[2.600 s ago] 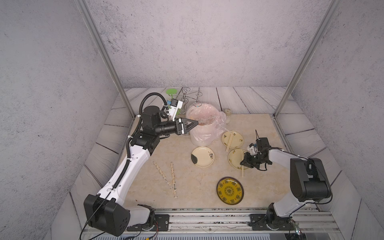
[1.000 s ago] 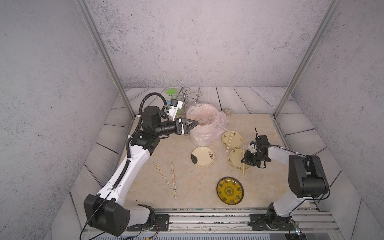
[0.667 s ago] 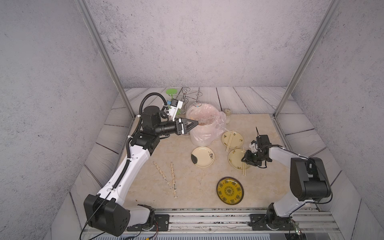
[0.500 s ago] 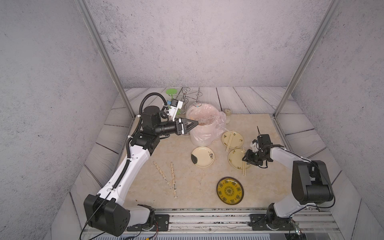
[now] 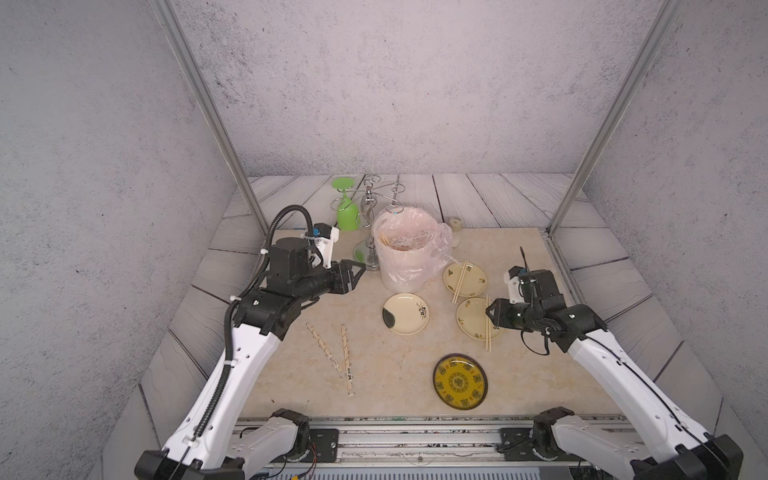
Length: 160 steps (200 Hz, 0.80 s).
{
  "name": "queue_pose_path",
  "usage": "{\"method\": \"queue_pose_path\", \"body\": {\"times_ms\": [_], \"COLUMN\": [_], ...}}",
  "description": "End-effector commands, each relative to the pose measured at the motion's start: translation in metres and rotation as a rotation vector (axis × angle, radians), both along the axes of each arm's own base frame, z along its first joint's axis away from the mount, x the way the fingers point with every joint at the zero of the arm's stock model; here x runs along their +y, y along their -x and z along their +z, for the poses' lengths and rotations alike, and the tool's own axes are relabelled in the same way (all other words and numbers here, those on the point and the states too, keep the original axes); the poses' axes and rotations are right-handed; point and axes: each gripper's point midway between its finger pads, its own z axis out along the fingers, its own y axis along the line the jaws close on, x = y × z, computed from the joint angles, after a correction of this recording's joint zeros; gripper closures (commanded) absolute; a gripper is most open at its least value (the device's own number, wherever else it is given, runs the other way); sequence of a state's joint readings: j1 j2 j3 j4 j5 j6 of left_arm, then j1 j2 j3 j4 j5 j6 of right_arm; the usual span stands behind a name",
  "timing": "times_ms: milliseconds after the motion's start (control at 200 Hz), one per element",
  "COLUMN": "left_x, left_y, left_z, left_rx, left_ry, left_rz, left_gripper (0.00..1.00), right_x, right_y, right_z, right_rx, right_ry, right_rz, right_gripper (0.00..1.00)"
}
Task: Remove the packaging of disposable chopsticks
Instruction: Place the disposable chopsticks on the plate, then pick up the disposable chopsticks from the center of the board.
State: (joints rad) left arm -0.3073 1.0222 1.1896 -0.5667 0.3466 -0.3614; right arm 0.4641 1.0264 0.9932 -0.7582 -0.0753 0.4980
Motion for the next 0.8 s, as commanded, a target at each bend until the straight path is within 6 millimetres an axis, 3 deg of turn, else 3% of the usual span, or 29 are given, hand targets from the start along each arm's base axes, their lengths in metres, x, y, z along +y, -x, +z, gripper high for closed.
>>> {"method": "queue_pose_path", "body": {"times_ms": [0,95,185,325,425,570,796], "left_x": [0.073,0.114,0.139,0.170,0.185,0.199,0.209], "left_y": [0.011,0.025,0.038,0.057,0.069,0.084,0.098], "left_z": [-0.038,-0.035,-0.029,-0.028,-0.025,-0.014,-0.009], "left_rx": [0.036,-0.014,-0.079,-0.163,-0.206,-0.272,-0.326], "left_ry": [-0.287,-0.402,-0.443,-0.476,-0.486,-0.483,-0.431], "left_rz": [0.290,0.454,0.569,0.724,0.793,0.857,0.902], "left_gripper": [0.51,0.51,0.51,0.50,0.50,0.51,0.52], "right_x": [0.033,0.091,0.149,0.231,0.275,0.319,0.346], "right_y": [0.036,0.059,0.077,0.094,0.102,0.105,0.101], "right_z": [0.003,0.006,0.002,-0.029,-0.055,-0.092,-0.139], "right_rx": [0.035,0.014,0.005,0.040,0.090,0.153,0.214], "right_ry": [0.077,0.124,0.174,0.253,0.284,0.312,0.399], "right_rz": [0.055,0.193,0.322,0.480,0.563,0.632,0.668], "right_gripper": [0.60,0.58,0.57,0.56,0.56,0.56,0.56]}}
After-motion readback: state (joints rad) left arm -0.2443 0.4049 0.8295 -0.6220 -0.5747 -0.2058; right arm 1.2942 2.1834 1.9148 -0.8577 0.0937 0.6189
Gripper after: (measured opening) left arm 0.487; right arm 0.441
